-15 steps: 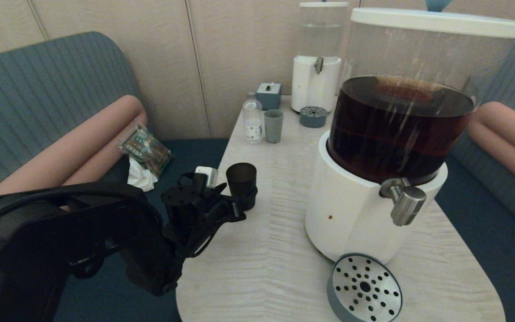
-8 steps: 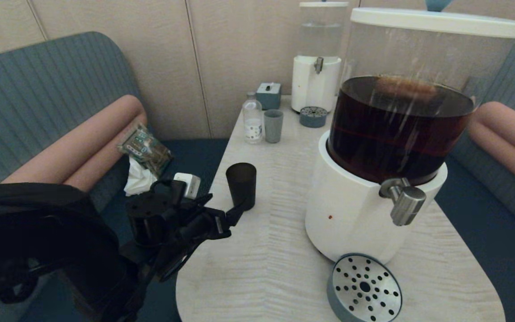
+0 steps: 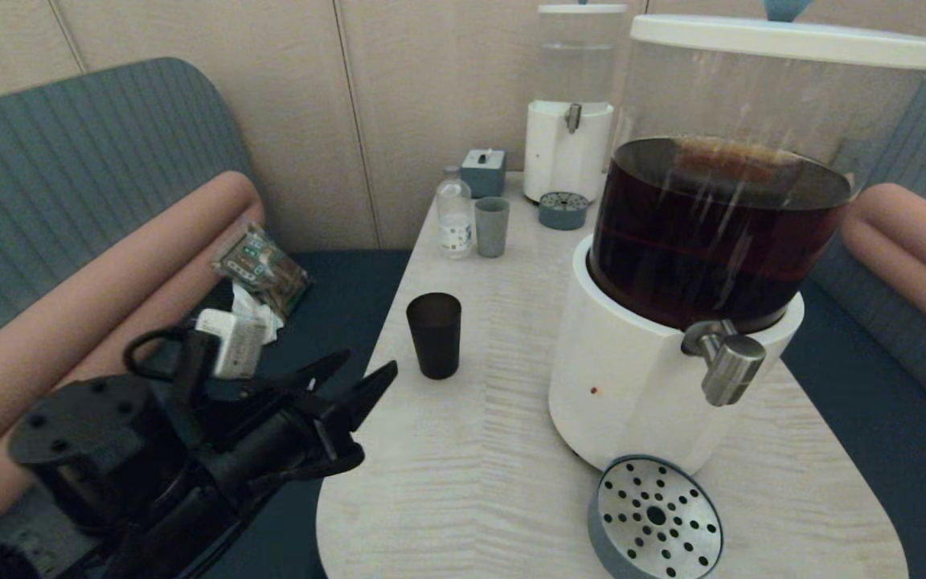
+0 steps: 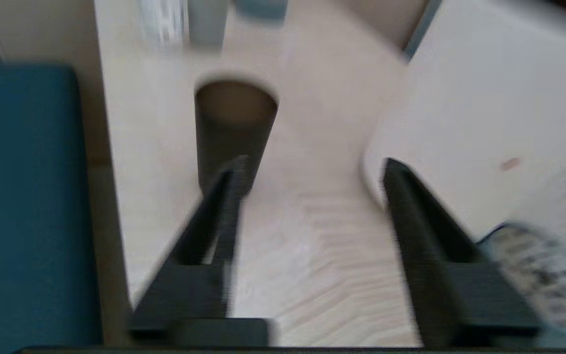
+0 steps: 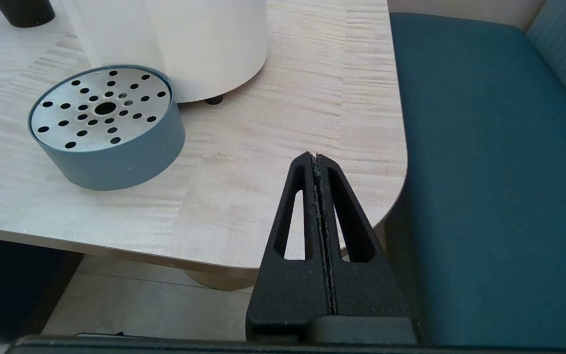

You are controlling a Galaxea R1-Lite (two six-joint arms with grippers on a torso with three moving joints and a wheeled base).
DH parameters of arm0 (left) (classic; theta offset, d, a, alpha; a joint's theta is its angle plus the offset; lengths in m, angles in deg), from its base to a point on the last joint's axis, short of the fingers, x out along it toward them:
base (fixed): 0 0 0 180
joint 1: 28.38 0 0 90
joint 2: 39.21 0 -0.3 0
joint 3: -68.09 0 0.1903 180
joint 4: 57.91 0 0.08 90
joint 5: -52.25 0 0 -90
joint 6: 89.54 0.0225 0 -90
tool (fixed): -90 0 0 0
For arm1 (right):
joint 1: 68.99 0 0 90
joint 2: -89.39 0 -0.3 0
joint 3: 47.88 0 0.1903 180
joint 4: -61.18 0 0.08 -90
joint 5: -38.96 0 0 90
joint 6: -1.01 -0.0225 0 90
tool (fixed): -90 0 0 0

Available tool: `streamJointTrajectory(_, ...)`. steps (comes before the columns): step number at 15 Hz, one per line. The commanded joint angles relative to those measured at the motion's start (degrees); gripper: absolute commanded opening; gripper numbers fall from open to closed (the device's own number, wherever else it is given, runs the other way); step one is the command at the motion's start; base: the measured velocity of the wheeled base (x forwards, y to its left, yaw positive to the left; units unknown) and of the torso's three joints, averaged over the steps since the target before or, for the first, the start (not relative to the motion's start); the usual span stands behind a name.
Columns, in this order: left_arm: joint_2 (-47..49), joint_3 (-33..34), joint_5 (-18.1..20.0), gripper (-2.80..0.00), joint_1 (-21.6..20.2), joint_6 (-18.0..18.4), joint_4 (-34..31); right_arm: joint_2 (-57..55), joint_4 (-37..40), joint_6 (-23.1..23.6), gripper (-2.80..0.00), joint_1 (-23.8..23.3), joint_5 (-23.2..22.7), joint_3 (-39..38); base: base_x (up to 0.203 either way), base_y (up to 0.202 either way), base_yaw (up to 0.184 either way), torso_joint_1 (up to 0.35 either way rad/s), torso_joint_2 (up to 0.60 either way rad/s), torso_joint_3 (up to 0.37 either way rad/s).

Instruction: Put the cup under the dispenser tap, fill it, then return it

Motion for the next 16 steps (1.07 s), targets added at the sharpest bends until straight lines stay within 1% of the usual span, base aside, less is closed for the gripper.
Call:
streamJointTrajectory(1, -10.4, 2.3, -0.2, -2.80, 0.0, -0.3, 0.4, -0.1, 0.0, 0.0, -2.80, 0.0, 0.0, 0.0, 0.000, 0.000, 0.000, 0.000, 0.00, 0.000)
streamJointTrajectory(4, -19.3, 3.0, -1.0, -2.80, -0.9, -0.2, 0.1, -0.1, 0.0, 0.0, -2.80, 0.0, 0.0, 0.0, 0.000, 0.000, 0.000, 0.000, 0.00, 0.000)
streamJointTrajectory(5, -22.3, 3.2, -1.2, -2.80, -2.1, -0.2, -0.1, 0.0, 0.0, 0.0, -2.80, 0.0, 0.0, 0.0, 0.000, 0.000, 0.000, 0.000, 0.00, 0.000)
streamJointTrajectory(7, -29.1, 3.4, -1.1, -2.80, -6.2, -0.3, -2.0, -0.1, 0.0, 0.0, -2.80, 0.0, 0.0, 0.0, 0.000, 0.000, 0.000, 0.000, 0.00, 0.000)
streamJointTrajectory(8, -33.2, 3.5, -0.2, -2.80, -9.3, -0.4, -3.8, -0.1, 0.0, 0.0, -2.80, 0.0, 0.0, 0.0, 0.000, 0.000, 0.000, 0.000, 0.00, 0.000)
streamJointTrajectory(11, -48.8, 3.5, 5.7, -2.80, -18.7, -0.5, -12.3, -0.1, 0.0, 0.0, -2.80, 0.0, 0.0, 0.0, 0.000, 0.000, 0.000, 0.000, 0.00, 0.000)
streamJointTrajectory(14, -67.9, 3.6, 10.7, -2.80, -26.7, -0.6, -25.0, 0.0, 0.0, 0.0, -2.80, 0.0, 0.0, 0.0, 0.000, 0.000, 0.000, 0.000, 0.00, 0.000)
streamJointTrajectory(16, -76.9, 3.8, 13.1, -2.80, -31.1, -0.7, -32.2, -0.1, 0.0, 0.0, -2.80, 0.0, 0.0, 0.0, 0.000, 0.000, 0.000, 0.000, 0.00, 0.000)
